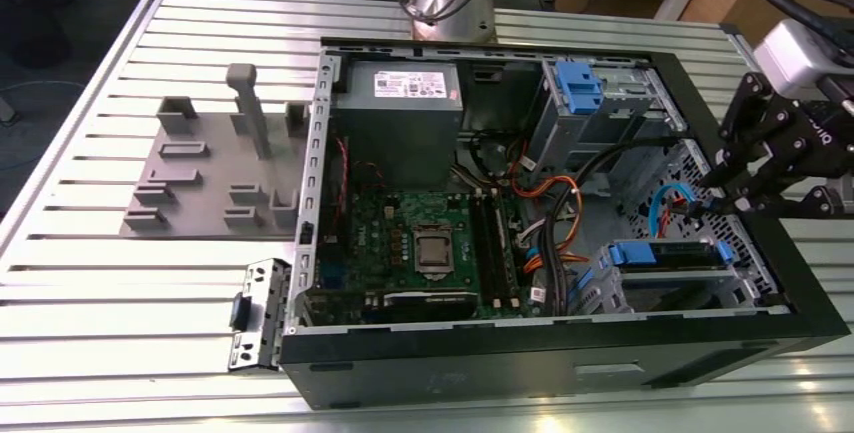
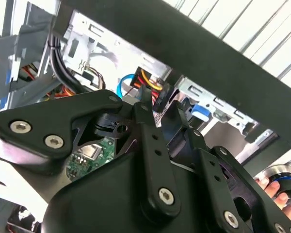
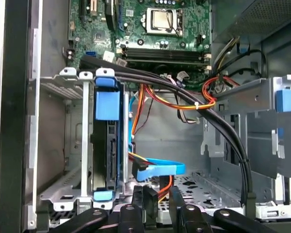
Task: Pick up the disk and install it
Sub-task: 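Insert the first disk wire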
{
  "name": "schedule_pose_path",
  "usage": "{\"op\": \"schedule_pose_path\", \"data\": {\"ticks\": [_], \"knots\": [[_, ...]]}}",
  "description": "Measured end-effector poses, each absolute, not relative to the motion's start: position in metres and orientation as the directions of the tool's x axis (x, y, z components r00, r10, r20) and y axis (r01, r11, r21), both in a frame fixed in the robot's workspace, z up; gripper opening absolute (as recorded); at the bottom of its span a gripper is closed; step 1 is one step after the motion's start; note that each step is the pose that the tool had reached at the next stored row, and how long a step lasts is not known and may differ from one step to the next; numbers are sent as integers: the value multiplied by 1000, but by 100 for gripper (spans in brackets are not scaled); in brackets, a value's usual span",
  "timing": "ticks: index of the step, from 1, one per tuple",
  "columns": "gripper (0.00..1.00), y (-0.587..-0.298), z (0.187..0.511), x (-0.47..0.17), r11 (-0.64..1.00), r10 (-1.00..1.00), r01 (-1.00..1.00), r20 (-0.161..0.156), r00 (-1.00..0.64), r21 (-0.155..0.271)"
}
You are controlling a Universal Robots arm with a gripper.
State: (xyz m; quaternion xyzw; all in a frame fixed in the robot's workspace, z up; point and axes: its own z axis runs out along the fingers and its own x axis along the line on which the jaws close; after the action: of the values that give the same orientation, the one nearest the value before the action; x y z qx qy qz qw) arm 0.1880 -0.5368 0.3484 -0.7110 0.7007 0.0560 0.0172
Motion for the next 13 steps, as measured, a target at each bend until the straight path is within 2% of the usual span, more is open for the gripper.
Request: {"op": "schedule_pose_path", "data": {"ticks": [5, 13], "knots": [[35, -536, 347, 194, -16, -996, -998, -86, 12, 55], [35, -536, 347, 195, -16, -996, -998, -84, 12, 55]]}}
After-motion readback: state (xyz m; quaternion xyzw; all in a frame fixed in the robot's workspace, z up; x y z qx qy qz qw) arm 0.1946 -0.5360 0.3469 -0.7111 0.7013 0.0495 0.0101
